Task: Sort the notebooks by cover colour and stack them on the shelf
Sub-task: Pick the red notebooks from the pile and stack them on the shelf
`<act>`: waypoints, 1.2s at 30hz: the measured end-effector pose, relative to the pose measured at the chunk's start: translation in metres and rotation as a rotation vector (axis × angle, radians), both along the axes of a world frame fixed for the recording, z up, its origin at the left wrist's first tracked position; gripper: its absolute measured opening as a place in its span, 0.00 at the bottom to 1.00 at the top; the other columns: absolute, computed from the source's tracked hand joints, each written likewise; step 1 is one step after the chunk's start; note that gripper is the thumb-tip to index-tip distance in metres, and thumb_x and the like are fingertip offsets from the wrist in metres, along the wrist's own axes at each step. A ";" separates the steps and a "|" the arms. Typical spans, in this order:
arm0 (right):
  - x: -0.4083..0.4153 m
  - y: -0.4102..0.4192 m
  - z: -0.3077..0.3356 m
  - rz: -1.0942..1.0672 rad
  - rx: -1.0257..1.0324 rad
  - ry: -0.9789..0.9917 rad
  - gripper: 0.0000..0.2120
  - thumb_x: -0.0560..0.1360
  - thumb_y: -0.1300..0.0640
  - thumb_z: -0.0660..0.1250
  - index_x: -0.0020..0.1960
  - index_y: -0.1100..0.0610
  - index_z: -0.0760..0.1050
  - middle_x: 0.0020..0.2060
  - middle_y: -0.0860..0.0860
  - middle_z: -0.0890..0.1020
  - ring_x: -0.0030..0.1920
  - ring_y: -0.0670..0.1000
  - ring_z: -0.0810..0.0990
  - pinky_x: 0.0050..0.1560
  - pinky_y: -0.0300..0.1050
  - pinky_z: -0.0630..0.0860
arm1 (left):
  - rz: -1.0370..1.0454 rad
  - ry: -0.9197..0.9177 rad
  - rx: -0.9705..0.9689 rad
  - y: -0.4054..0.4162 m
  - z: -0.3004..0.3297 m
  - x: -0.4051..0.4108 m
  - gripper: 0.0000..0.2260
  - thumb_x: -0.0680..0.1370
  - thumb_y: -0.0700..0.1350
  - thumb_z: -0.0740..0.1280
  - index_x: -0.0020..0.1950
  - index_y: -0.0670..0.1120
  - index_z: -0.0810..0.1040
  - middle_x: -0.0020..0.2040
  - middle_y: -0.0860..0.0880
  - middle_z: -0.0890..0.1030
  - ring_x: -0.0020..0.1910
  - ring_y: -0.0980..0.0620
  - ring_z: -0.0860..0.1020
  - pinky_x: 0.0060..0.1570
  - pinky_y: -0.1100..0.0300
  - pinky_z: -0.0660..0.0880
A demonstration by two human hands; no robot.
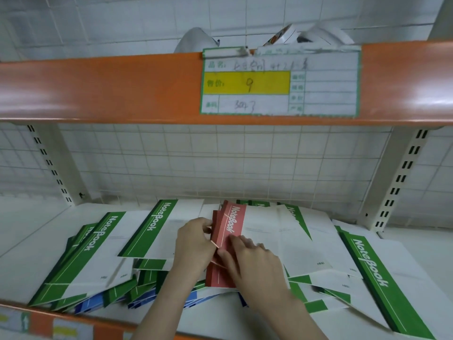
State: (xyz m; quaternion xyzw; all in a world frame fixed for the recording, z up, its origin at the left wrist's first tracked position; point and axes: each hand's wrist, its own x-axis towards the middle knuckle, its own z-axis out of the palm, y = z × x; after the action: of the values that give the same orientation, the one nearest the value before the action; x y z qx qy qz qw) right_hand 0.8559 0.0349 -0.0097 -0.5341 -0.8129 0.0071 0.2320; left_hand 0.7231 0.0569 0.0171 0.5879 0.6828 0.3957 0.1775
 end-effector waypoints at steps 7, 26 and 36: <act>0.008 0.008 0.005 -0.008 -0.044 -0.069 0.25 0.76 0.41 0.56 0.69 0.50 0.58 0.60 0.48 0.74 0.52 0.54 0.78 0.46 0.43 0.72 | -0.043 -0.487 0.032 0.004 0.010 0.002 0.09 0.79 0.38 0.63 0.51 0.50 0.78 0.52 0.48 0.82 0.53 0.51 0.80 0.56 0.52 0.77; 0.007 0.013 0.011 -0.028 -0.031 -0.027 0.17 0.81 0.52 0.51 0.67 0.55 0.62 0.58 0.52 0.75 0.52 0.56 0.77 0.46 0.45 0.70 | -0.078 -0.495 -0.269 0.007 0.003 0.007 0.10 0.78 0.40 0.63 0.57 0.50 0.70 0.47 0.48 0.79 0.42 0.49 0.81 0.36 0.59 0.75; 0.014 -0.005 0.012 0.084 0.030 0.036 0.20 0.81 0.45 0.50 0.69 0.53 0.62 0.57 0.50 0.76 0.48 0.54 0.79 0.42 0.43 0.70 | -0.108 -0.756 -0.316 0.010 0.006 0.009 0.19 0.82 0.54 0.56 0.62 0.40 0.72 0.52 0.39 0.81 0.45 0.42 0.80 0.44 0.54 0.77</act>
State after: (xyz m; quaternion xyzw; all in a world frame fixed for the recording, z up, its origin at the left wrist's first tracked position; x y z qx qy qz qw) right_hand 0.8701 0.0298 0.0026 -0.4958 -0.8302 0.0142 0.2543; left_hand 0.7316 0.0671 0.0230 0.4017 0.5901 0.4640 0.5245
